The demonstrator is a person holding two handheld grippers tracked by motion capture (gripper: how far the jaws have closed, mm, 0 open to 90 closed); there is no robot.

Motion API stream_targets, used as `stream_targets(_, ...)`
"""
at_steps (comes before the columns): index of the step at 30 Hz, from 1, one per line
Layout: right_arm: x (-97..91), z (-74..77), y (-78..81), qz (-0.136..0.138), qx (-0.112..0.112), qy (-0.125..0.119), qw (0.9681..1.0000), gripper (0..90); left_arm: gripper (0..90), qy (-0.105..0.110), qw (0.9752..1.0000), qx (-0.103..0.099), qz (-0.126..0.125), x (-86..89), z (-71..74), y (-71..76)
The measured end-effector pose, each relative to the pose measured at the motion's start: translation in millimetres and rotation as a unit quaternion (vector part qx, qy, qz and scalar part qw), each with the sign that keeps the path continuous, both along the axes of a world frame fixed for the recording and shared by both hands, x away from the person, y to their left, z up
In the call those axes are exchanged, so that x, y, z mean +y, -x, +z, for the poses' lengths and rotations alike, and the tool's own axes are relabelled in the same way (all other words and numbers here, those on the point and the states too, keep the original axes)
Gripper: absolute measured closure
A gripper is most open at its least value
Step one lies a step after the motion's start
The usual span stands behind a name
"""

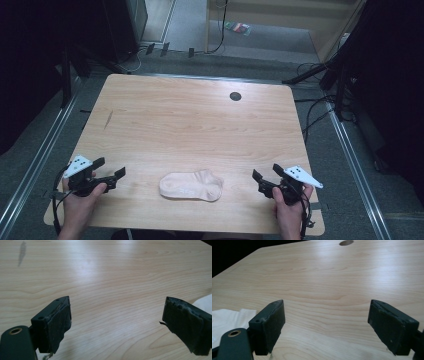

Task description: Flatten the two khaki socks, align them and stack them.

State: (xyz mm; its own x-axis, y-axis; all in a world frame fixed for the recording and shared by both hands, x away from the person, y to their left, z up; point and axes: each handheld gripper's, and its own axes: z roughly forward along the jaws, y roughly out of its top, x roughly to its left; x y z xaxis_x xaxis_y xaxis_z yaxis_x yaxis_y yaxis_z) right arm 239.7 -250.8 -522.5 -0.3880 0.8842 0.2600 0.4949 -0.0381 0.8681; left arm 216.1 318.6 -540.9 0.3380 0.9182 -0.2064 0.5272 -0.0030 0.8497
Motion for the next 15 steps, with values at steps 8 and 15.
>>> stream_targets(8, -32.9, -8.0, 6.1, -0.027, 0.012, 0.016, 0.9994, 14.4, 8.5, -0.004, 0.9998, 0.01, 0.018, 30.4, -4.5, 11.2)
stream_targets(15, -55.1, -14.0, 12.9, -0.045, 0.023, 0.023, 0.9985, 14.5, 8.5, -0.01, 0.9992, 0.018, 0.035, 49.6, -8.3, 20.9)
